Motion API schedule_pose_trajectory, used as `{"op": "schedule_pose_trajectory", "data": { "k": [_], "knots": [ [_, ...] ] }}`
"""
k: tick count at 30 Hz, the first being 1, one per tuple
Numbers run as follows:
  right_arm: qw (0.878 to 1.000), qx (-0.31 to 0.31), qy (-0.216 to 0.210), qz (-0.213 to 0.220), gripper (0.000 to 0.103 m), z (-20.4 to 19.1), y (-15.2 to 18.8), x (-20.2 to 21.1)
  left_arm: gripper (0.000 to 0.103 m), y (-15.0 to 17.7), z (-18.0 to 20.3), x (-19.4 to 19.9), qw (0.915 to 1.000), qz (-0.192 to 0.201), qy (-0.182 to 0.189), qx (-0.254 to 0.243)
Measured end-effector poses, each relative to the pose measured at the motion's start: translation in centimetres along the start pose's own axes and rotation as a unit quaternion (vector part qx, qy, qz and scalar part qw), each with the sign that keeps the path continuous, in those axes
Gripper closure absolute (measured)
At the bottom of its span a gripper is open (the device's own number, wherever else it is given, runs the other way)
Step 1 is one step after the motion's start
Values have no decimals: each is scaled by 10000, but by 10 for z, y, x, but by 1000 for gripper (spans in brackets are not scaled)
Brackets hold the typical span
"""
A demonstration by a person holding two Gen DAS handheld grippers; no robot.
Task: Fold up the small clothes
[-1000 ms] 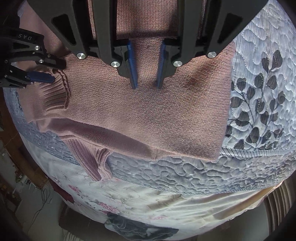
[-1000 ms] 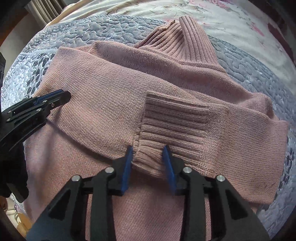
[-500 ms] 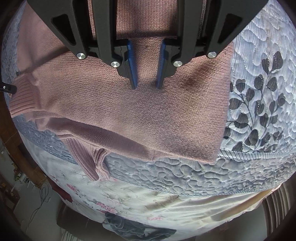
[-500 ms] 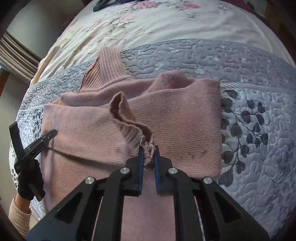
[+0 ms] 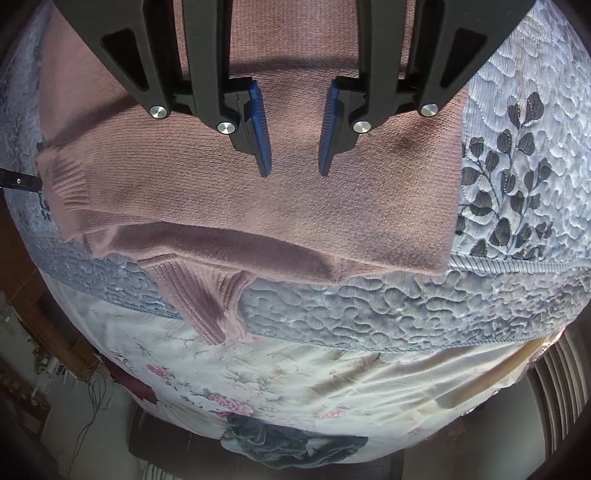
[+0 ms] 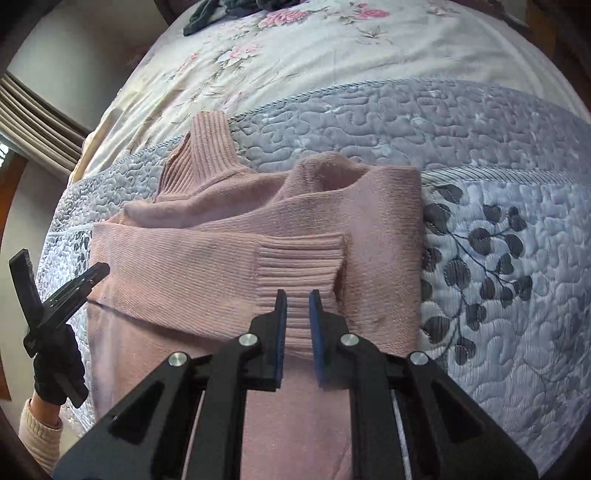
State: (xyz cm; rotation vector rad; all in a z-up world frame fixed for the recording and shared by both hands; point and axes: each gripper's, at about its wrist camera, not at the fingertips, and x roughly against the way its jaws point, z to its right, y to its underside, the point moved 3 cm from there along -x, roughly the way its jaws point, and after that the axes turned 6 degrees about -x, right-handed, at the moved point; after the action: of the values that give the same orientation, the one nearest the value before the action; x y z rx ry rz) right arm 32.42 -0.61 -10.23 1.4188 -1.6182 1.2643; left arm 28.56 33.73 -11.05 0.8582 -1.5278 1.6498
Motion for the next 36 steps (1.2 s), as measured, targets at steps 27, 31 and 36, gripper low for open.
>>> {"op": "schedule_pose_trajectory", "data": {
  "k": [27, 31, 36],
  "knots": [
    [9953, 122, -907, -302, 56, -55, -142, -83, 58, -127, 10, -87, 9980, -218, 563, -205],
    [9934, 182, -963, -591, 45, -71, -186, -118, 56, -154, 18, -126, 9951, -594, 744, -279],
    [9865, 91, -1191, -1118, 43, -84, -208, -161, 51, -166, 26, -158, 9908, -893, 940, -398]
  ]
}}
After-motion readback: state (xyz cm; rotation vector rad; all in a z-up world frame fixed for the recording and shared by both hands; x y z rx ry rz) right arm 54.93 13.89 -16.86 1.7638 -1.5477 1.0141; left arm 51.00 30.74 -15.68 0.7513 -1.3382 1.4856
